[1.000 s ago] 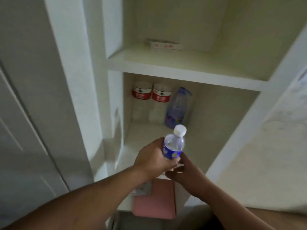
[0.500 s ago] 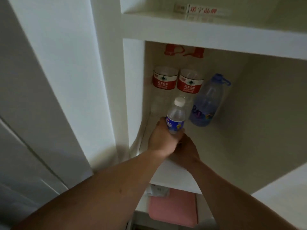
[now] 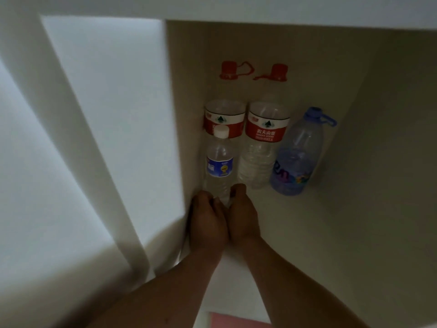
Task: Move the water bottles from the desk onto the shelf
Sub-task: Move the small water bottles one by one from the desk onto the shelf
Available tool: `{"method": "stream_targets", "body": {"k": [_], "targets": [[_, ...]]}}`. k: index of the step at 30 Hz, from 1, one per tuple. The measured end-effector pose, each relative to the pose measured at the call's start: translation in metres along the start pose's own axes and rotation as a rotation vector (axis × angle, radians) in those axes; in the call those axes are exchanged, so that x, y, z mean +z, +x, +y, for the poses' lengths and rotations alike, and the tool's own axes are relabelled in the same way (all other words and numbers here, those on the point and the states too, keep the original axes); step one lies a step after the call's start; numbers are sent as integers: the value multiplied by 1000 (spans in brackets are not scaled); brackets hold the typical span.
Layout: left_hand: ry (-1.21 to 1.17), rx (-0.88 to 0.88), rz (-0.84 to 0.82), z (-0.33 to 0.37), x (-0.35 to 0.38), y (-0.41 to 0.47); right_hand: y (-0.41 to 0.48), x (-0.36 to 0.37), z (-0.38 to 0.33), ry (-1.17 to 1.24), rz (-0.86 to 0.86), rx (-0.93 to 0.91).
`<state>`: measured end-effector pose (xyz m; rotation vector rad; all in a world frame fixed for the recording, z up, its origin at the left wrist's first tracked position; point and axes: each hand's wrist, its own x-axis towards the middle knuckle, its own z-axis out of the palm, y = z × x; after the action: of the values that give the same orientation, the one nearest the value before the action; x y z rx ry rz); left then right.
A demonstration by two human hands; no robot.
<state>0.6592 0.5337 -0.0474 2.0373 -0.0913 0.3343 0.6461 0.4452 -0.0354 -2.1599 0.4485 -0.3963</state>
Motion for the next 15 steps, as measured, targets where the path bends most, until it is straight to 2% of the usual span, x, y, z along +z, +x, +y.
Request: {"method": "stream_targets", "body": {"k": [10, 15], "targets": [[-20, 4, 2, -6, 5, 2, 5, 5, 15, -79, -41, -123], [1, -7, -24, -3, 4, 2, 11, 7, 18, -154, -97, -102]]}}
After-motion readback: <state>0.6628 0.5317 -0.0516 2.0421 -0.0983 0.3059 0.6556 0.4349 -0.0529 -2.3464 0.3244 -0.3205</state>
